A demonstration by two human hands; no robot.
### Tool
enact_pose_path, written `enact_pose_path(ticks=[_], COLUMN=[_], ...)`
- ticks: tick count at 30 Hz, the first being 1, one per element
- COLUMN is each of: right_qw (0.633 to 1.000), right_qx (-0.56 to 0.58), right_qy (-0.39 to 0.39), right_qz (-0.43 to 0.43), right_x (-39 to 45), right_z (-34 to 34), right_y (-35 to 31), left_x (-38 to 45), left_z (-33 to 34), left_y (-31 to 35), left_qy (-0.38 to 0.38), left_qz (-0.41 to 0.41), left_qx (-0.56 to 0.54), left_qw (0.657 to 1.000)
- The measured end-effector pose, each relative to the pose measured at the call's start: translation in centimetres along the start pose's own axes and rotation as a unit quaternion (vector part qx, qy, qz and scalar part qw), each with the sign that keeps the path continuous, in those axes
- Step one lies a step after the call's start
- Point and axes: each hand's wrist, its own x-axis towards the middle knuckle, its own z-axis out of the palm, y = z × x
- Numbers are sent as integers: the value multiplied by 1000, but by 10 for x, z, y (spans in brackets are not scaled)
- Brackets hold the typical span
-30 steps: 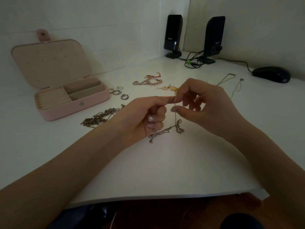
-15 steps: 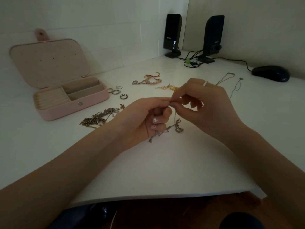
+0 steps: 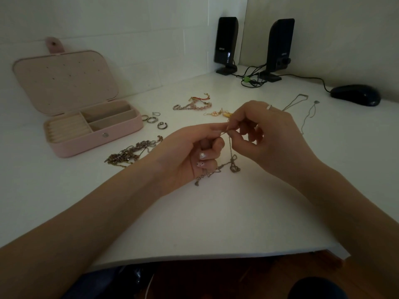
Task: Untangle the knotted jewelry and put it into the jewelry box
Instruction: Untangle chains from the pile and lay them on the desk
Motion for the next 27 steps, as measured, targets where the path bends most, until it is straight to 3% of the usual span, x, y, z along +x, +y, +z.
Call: enact_pose_path(ticks=[11,27], right_qw=[998,999], right_qx=[22,-8], right_qy=[53,16], right_qz=[7,-32], right_x=[0,0], right_z=[-6,-4], right_y=[0,-2], left_x=[-1,-2], left_z=[1,3], left_y=[2,-1], left_qy=[-41,-40], left_qz=[31,21], left_qx=[25,21], left_qw=[998,999])
